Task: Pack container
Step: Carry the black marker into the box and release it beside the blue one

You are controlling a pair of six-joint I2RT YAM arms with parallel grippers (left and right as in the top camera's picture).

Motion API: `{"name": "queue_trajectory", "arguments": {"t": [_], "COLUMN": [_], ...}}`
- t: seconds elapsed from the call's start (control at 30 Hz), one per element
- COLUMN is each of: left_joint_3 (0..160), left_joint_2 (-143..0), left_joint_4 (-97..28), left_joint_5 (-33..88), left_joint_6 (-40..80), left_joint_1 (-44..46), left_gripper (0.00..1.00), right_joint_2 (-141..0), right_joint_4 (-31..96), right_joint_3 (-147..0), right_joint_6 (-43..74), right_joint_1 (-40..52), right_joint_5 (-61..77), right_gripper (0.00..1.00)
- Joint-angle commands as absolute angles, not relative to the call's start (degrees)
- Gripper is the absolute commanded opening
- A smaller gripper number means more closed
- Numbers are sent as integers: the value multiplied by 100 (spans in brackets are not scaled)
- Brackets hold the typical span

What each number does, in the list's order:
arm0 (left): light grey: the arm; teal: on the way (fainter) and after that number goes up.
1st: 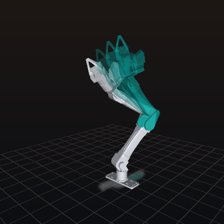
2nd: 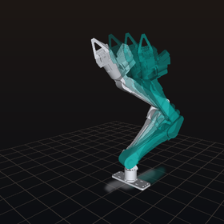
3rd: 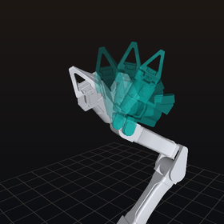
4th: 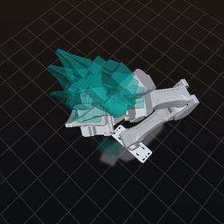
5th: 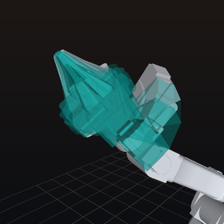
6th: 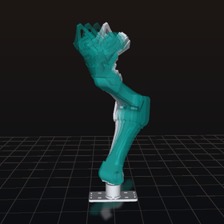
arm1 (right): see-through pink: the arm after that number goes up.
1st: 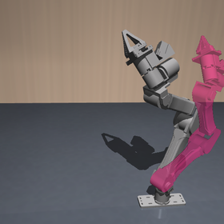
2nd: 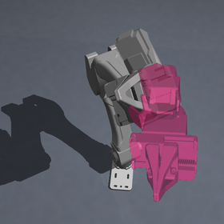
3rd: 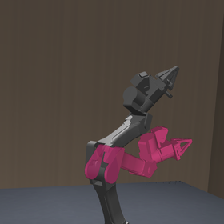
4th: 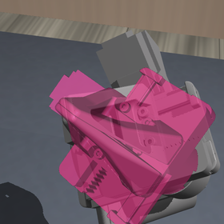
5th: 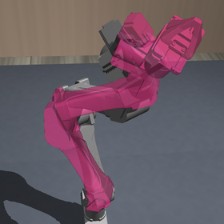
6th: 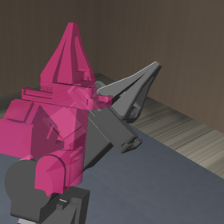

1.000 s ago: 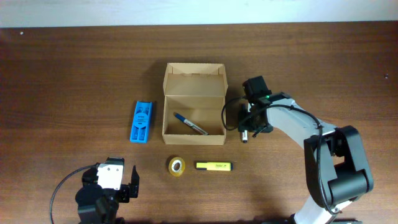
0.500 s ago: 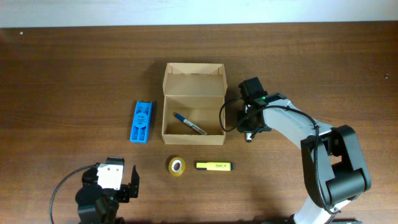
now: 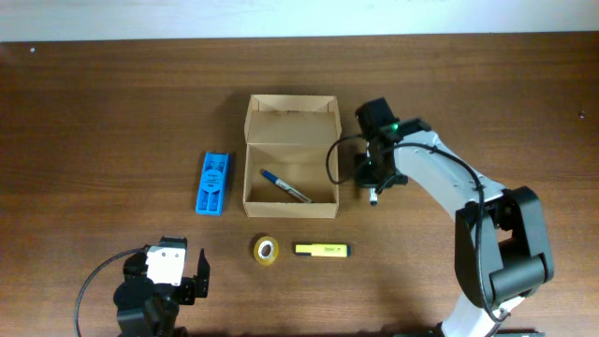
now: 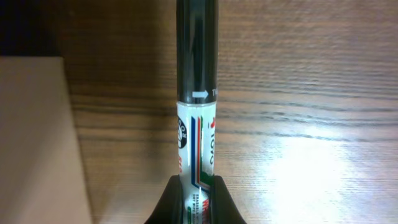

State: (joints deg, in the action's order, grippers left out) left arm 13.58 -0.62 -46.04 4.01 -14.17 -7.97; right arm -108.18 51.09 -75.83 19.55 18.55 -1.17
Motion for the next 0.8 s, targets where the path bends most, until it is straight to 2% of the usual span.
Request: {"name": "queue_trajectory", "arguments": {"t": [0.0,0.27,0.4,0.57,0.77], "left_joint_3": [1319,1319,1319,1319,1319], "left_joint_2": [-30,-30,-30,-30,-30], "left_joint_4": [-4602,-4602,-4602,-4602,-4602], "left_joint_5": [360,360,360,360,360], "left_joint_6": [-1529,-1529,-1529,-1529,-1529], "left_joint_1": [-832,-832,-832,-832,-832], "left_gripper": [100,100,100,99,100], "right_joint_2": [-10650,-10405,-10328,-10331,-10468], "right_joint_4": [5404,6014,6027,5811,5551], "right_joint_3": [-8055,-8812,-9153,-9393,-9393], "right_joint_6": [2003,1789,832,-930,-1752], "right_joint_1": [1911,1959,2244,3070,3780], "right_joint_5": [-336,-303,110,145,-237], "right_gripper": [4,4,3,5,15]}}
